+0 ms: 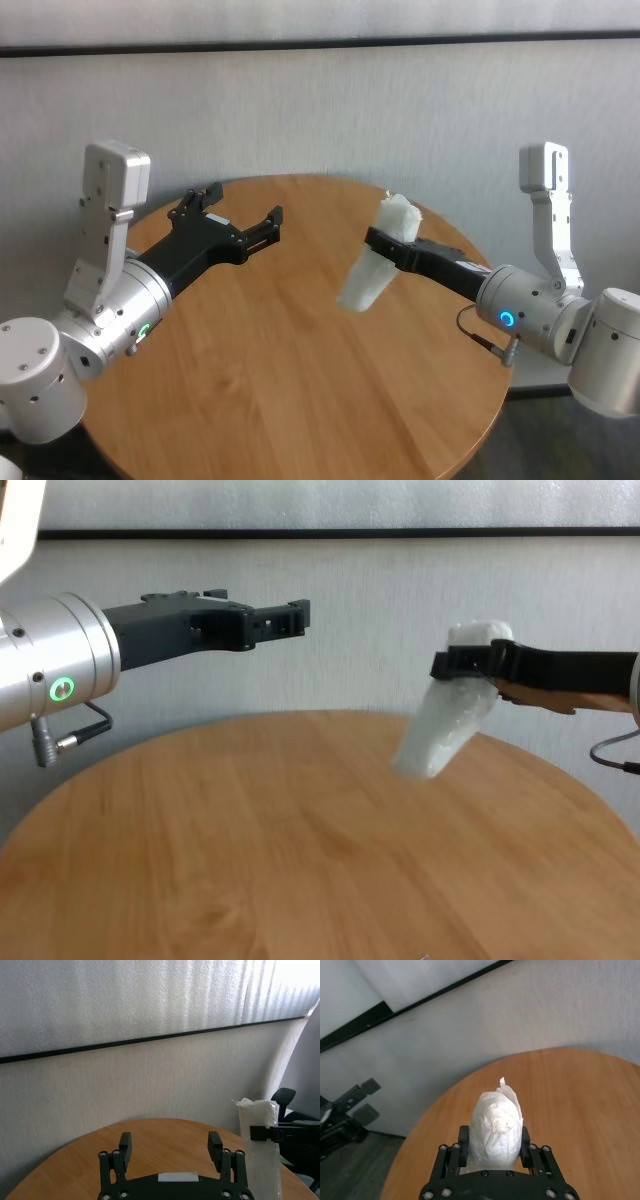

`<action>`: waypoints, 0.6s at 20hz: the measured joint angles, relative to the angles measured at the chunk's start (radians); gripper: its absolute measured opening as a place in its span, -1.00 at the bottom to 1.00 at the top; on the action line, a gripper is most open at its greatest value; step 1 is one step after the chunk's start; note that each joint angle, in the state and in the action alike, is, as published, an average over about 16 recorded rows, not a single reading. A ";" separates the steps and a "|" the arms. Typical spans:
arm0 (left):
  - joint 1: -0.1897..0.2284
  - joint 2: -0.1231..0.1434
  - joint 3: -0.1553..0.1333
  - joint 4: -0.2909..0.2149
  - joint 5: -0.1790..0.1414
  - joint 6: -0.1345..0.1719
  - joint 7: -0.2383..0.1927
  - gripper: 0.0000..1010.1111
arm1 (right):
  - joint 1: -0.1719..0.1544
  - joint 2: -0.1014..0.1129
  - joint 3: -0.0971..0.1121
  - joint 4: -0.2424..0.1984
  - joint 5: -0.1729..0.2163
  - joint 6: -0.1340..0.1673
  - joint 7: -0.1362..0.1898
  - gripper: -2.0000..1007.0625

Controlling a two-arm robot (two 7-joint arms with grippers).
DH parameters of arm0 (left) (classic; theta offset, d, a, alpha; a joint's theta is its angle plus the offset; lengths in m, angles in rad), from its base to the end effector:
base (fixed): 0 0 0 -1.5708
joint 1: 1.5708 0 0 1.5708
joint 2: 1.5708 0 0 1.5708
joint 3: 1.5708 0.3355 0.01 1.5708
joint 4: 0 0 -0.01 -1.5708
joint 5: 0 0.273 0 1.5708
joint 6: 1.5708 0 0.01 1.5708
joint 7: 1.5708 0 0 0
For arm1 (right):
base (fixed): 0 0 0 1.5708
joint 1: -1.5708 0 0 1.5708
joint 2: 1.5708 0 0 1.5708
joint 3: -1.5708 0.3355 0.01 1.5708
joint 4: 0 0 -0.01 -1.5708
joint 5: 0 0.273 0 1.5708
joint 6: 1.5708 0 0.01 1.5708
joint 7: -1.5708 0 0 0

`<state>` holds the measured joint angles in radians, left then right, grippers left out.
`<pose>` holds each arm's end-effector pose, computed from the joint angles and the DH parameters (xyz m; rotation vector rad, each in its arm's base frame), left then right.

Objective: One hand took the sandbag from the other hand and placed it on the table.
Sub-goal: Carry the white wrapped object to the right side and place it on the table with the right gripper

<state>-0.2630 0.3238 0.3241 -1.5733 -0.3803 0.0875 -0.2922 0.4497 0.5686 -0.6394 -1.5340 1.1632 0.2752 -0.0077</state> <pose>0.3610 0.0212 -0.2730 -0.0419 -0.0523 0.9680 0.3817 -0.0437 -0.2551 0.0231 0.5334 -0.9802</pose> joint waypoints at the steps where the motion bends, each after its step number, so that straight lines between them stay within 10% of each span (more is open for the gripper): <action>1: 0.000 0.000 0.000 0.000 0.000 0.000 0.000 0.98 | 0.002 0.001 -0.001 0.002 -0.010 0.004 -0.009 0.12; 12: 0.000 0.000 0.000 0.000 0.000 0.000 0.000 0.98 | 0.028 0.002 0.001 0.047 -0.070 0.090 -0.119 0.12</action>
<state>-0.2630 0.3238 0.3241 -1.5732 -0.3804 0.0872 -0.2922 0.4777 0.5702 -0.6380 -1.4873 1.0928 0.3650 -0.1271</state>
